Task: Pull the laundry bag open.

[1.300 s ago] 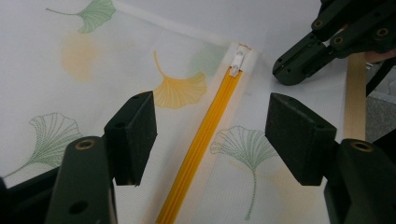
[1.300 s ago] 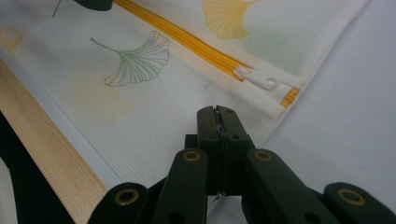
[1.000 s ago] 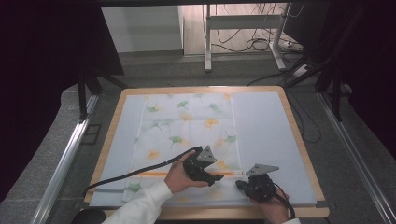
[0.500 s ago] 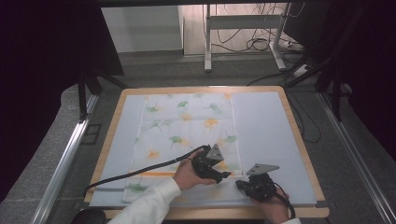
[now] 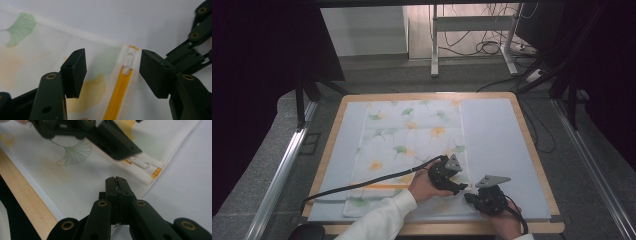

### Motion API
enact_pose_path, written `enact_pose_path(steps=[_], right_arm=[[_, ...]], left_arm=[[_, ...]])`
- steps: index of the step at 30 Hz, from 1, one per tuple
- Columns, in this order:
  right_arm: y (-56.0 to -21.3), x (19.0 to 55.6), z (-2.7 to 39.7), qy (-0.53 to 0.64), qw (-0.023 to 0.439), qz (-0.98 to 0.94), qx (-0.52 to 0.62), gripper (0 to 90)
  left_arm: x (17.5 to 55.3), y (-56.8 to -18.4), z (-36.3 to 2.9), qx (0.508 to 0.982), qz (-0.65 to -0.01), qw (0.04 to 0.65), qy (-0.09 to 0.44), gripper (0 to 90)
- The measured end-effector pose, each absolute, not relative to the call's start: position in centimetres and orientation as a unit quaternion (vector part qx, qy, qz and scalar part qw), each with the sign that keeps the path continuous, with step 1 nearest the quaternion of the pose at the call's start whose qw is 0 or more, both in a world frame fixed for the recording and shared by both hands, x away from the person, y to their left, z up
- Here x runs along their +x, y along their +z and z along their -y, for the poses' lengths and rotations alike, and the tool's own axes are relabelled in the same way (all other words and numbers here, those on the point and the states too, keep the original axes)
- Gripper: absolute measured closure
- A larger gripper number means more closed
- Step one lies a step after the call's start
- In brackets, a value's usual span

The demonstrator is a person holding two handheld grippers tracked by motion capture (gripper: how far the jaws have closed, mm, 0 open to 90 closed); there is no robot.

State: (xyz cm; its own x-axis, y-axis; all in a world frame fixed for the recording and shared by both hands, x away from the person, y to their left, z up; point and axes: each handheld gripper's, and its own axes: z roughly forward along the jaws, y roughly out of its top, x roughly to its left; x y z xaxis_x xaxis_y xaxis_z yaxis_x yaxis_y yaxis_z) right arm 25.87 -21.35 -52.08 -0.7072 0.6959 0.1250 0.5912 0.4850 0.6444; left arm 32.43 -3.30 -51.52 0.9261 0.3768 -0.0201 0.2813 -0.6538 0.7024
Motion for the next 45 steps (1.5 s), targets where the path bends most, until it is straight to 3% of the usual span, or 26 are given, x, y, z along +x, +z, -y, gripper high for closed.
enact_pose_path(steps=[16, 28, 31, 45], right_arm=[[-52.1, 26.0, 21.4, 0.343, 0.072, -0.858, 0.376, 88.1], [-52.1, 26.0, 21.4, 0.342, 0.071, -0.859, 0.374, 88.1], [-52.1, 26.0, 21.4, 0.343, 0.07, -0.859, 0.374, 88.1], [-52.1, 26.0, 21.4, 0.342, 0.071, -0.86, 0.371, 87.9]], left_arm=[[33.1, -52.6, 4.1, 0.901, -0.205, 0.381, 0.043, 45.0], [33.2, -52.7, 4.2, 0.899, -0.205, 0.386, 0.004, 68.0], [33.4, -52.5, 4.1, 0.899, -0.209, 0.384, 0.004, 78.0], [32.9, -52.5, 4.1, 0.9, -0.199, 0.389, -0.004, 84.0]])
